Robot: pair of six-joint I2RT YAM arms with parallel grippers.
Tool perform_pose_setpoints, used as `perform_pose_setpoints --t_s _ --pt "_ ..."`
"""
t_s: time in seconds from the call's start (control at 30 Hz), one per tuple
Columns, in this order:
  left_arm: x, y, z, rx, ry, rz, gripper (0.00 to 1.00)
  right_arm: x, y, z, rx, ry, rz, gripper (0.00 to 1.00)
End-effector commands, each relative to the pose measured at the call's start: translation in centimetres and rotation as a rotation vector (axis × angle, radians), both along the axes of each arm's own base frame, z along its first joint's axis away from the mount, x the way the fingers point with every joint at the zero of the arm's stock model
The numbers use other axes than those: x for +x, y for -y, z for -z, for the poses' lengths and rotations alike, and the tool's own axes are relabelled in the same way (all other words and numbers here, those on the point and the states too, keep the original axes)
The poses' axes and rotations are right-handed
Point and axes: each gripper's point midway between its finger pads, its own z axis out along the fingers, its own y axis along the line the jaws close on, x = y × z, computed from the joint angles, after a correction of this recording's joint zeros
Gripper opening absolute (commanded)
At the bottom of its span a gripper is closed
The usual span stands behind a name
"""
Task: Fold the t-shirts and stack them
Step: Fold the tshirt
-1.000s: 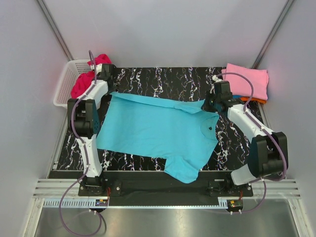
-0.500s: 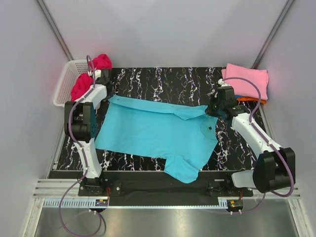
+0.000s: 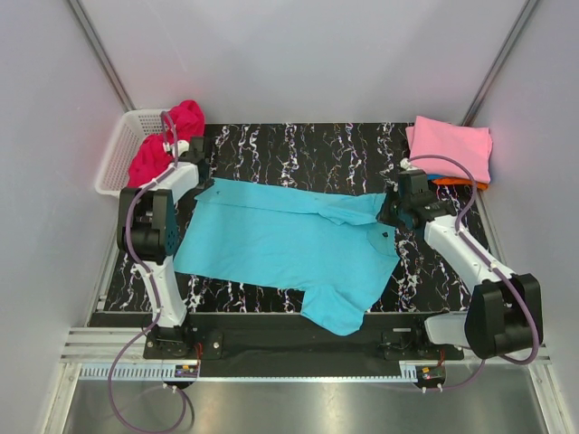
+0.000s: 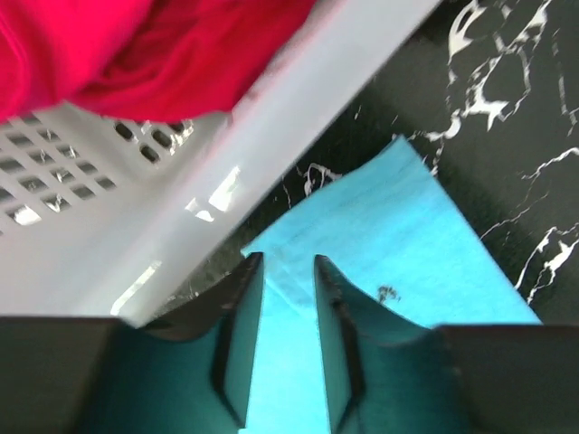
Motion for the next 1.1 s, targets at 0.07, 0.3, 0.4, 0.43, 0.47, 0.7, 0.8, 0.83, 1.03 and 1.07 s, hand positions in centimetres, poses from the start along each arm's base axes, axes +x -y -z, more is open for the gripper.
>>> perform_pose_setpoints --t_s 0.07,0.3,0.4,0.43,0.47,0.7,0.8,0.83,1.03,1.07 --pt "-0.5 -1.2 -1.6 0.029 0.051 -0.078 0.59 -0.9 0.0 -0.4 0.036 0.024 0.048 0.00" --pt "0.0 7.2 -3.2 -0.104 0.071 0.199 0.80 -0.8 -0.7 1.2 0.059 -0.009 0.030 0.00" --pt "-1.0 14.0 -3.3 -0.247 0.071 0.366 0.79 -0.1 -1.2 1.6 0.075 -0.010 0.017 0.00" --pt "-1.3 15.4 -3.6 -0.278 0.082 0.387 0.78 0.1 -1.4 1.8 0.078 -0.015 0.011 0.00" --pt "-1.5 16.7 -3.8 -0.297 0.094 0.416 0.77 0.3 -1.6 2.3 0.081 -0.028 0.009 0.00" --pt "-5.1 25.7 -4.5 -0.492 0.120 0.582 0.60 1.9 -2.4 2.3 0.102 -0.015 -0.002 0.00" --pt "-6.3 27.7 -4.0 -0.549 0.121 0.612 0.50 3.3 -2.5 2.3 0.088 -0.009 -0.007 0.00" --pt "-6.4 28.1 -3.9 -0.558 0.118 0.612 0.46 3.7 -2.4 2.8 0.076 -0.023 -0.005 0.00" --pt "-7.4 30.5 -3.5 -0.590 0.095 0.670 0.42 7.8 -1.5 0.9 0.002 0.051 0.044 0.00" --pt "-7.6 31.3 -3.8 -0.596 0.100 0.690 0.41 8.8 -1.5 0.4 -0.003 0.066 0.048 0.00"
